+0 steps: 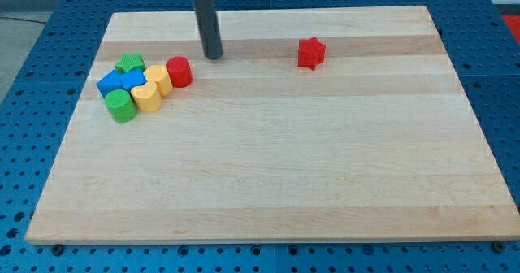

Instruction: Move the red star to the center

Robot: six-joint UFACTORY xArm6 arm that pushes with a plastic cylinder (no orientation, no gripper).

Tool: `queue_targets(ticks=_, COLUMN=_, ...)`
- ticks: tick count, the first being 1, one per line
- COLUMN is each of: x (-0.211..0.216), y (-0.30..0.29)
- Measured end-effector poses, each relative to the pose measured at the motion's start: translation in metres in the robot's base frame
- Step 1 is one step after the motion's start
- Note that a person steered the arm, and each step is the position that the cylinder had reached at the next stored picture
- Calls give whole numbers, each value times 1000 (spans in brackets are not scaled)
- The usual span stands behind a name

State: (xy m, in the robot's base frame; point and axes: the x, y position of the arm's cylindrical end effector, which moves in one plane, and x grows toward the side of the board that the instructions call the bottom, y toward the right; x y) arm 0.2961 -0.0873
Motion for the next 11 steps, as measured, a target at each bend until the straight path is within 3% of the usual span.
queue_targets(ticks=2, x=-34, y=159)
queue_targets(ticks=3, x=-25, y=186)
queue_targets(ticks=5, x=33, y=160)
queue_targets(ticks=8, x=65, y=68)
queue_targets(ticks=11, x=144, y=53)
